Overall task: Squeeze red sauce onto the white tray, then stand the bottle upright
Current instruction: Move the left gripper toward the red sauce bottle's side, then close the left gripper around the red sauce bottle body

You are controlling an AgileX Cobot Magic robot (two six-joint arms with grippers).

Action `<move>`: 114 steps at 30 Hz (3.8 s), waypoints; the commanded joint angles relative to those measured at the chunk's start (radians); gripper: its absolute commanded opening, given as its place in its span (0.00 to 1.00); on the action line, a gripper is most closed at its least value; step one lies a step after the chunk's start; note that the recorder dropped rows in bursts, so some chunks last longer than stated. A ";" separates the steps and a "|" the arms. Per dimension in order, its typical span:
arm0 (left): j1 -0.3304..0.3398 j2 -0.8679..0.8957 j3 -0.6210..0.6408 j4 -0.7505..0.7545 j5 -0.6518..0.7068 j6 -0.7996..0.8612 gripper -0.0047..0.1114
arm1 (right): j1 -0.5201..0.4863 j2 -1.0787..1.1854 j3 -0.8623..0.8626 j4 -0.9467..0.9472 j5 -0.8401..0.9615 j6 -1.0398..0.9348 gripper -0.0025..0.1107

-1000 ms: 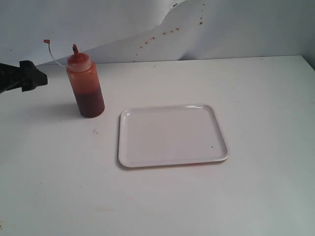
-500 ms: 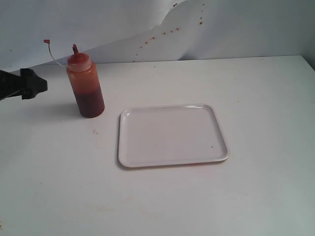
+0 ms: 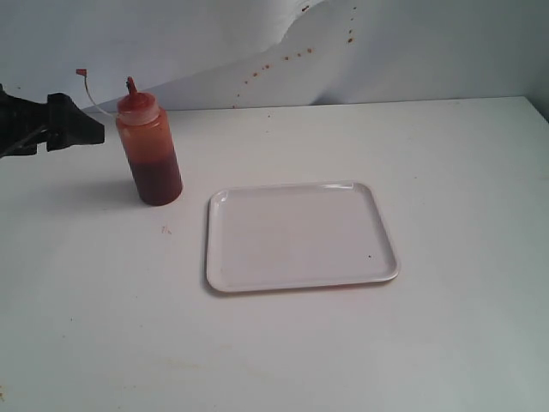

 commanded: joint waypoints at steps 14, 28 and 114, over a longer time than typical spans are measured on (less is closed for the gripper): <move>-0.186 -0.002 -0.072 0.675 -0.082 -0.437 0.94 | -0.004 0.003 0.004 0.006 0.000 -0.001 0.02; -0.213 -0.077 0.068 0.586 -0.418 -0.488 0.94 | -0.004 0.003 0.004 0.006 0.000 -0.003 0.02; -0.211 0.755 0.008 1.243 -1.661 -1.064 0.94 | -0.004 0.003 0.004 0.006 0.000 -0.003 0.02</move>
